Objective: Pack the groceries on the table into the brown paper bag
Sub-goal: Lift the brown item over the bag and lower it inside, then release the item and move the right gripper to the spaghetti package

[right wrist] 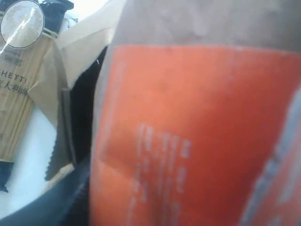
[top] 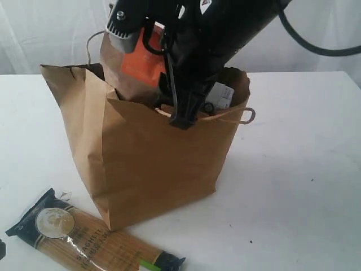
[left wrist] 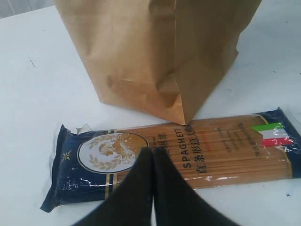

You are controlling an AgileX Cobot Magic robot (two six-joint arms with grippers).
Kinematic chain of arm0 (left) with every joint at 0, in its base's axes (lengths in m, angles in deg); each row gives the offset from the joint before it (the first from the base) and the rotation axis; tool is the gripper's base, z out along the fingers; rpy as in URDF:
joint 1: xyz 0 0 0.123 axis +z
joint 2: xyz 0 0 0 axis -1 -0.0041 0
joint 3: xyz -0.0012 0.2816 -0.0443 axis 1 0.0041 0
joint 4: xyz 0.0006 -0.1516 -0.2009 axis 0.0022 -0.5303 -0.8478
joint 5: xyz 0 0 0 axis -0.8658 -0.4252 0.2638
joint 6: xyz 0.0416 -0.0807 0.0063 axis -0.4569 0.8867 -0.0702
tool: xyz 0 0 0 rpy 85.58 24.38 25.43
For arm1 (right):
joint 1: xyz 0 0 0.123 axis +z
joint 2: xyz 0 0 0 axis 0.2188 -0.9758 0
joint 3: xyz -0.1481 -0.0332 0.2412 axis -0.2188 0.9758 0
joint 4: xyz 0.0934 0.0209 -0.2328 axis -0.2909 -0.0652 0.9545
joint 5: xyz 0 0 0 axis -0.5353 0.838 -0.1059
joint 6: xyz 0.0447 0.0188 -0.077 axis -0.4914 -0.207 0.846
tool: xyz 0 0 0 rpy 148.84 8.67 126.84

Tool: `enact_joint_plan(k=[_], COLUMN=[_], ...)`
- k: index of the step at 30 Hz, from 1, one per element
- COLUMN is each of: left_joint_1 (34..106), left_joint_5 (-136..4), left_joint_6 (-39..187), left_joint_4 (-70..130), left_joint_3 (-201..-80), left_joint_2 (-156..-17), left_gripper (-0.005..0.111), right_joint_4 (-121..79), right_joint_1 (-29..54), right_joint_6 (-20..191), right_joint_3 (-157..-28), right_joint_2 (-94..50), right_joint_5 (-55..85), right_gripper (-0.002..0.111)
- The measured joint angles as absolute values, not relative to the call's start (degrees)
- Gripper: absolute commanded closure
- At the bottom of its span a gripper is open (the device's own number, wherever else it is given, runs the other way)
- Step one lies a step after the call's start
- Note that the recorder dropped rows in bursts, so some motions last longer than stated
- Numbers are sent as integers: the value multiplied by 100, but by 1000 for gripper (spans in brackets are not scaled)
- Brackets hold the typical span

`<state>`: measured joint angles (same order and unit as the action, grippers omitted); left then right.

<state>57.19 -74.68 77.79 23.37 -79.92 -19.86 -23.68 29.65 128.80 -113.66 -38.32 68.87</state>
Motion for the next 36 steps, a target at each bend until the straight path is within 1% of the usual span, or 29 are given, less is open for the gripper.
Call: enact_joint_plan(k=[2,3,24,27,32,36], left_joint_1=[5719,5719,5719,5719,5719,5719], left_joint_5=[-7468,-7468,-7468,-7468,-7468,-7468], left_joint_6=[7779,7779,7779,7779,7779,7779], left_joint_4=[2337,2337,2337,2337,2337,2337], left_joint_3=[-7992,-7992,-7992,-7992,-7992,-7992], left_joint_2=[-1986,-1986,-1986,-1986,-1986,-1986], left_gripper=[107,107,107,107,107,107], right_joint_4=[-2375,-2375,-2337,-2296,-2211,-2211], right_joint_1=[2965,2965,2965,2965,2965,2965], right_joint_6=[12749,12663,12405,12405,12396,12383], right_joint_3=[-11366,-11366,-11366,-11366,-11366,-11366], right_joint_2=[-3832,-3807,-3317,-3156,-2855,-2689], right_joint_5=[6874,6826,6697,6492,6067,5742], right_gripper=[36,35,35,36,40,41])
